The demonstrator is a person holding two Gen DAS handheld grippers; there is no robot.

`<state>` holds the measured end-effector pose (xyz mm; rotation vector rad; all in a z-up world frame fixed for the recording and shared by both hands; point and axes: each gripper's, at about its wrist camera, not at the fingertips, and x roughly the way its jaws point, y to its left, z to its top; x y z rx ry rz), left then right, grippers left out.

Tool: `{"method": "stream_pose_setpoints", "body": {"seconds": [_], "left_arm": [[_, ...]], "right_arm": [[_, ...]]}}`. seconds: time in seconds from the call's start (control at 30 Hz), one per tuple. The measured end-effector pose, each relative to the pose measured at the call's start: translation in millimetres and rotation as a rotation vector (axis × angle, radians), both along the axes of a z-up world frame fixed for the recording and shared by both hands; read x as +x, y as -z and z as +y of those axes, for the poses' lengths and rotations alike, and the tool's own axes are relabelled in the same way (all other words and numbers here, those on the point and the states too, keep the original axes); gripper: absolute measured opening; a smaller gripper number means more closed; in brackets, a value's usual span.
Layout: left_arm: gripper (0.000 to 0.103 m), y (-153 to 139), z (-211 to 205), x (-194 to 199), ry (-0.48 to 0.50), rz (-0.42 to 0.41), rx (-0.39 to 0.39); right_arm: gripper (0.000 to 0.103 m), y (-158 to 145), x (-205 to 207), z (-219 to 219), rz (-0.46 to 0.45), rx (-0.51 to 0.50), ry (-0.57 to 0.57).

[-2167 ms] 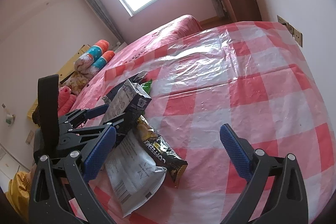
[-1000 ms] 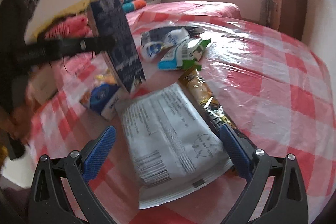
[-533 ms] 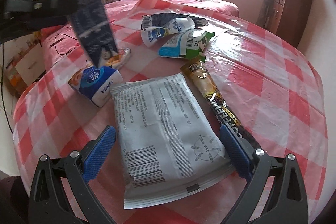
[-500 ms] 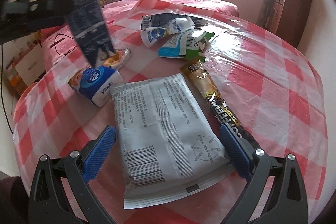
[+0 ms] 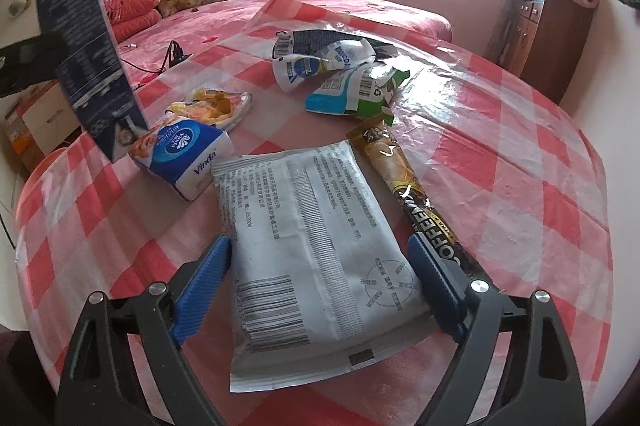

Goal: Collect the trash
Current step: 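Hold the carton in the left gripper while the right grasps the white paper packet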

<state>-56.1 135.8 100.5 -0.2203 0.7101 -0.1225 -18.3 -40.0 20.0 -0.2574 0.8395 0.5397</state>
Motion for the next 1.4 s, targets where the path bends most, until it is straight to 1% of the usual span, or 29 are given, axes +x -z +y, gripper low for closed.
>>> {"method": "stream_pose_setpoints", "body": {"seconds": [0.13, 0.27, 0.43, 0.63, 0.83, 0.97, 1.17, 1.23, 1.27, 1.3, 1.37, 1.4], "left_arm": [[0.056, 4.6, 10.9, -10.4, -0.008, 0.004, -0.010], [0.056, 9.1, 22.2, -19.3, -0.011, 0.005, -0.027], [0.056, 17.4, 35.7, -29.9, -0.012, 0.011, -0.051], [0.056, 28.1, 52.2, -38.7, -0.014, 0.015, -0.092], [0.056, 36.2, 65.1, -45.9, -0.013, 0.012, -0.131], [0.056, 38.5, 70.9, -50.7, -0.005, 0.012, -0.152], [0.056, 39.2, 71.7, -61.4, 0.036, 0.022, -0.164], [0.056, 41.0, 72.0, -63.7, 0.051, 0.030, -0.173], [0.056, 43.1, 72.1, -63.6, 0.063, 0.039, -0.179], [0.056, 44.6, 72.6, -63.5, 0.065, 0.044, -0.180], [0.056, 47.1, 74.0, -63.6, 0.064, 0.043, -0.189], [0.056, 47.4, 74.8, -62.5, 0.066, 0.040, -0.193]], "right_arm": [[0.085, -1.6, -2.1, -0.5, -0.013, 0.002, 0.014], [0.084, -1.4, -3.7, -3.5, 0.000, 0.016, 0.030], [0.083, -2.6, -9.1, -6.2, -0.007, 0.023, 0.068], [0.083, -6.1, -15.9, -14.7, -0.003, 0.082, 0.122], [0.082, -15.1, -21.3, -26.8, 0.022, 0.172, 0.171], [0.082, -19.0, -24.8, -32.0, 0.070, 0.232, 0.184], [0.083, -17.9, -48.2, -17.7, 0.120, 0.209, 0.144], [0.084, -13.6, -58.8, -10.4, 0.131, 0.185, 0.122], [0.084, -10.3, -65.7, -4.8, 0.130, 0.156, 0.113], [0.084, -8.5, -68.8, -1.9, 0.131, 0.143, 0.107], [0.090, -5.9, -73.3, 3.3, 0.132, 0.119, 0.101], [0.090, -5.7, -73.6, 4.2, 0.132, 0.117, 0.100]]}}
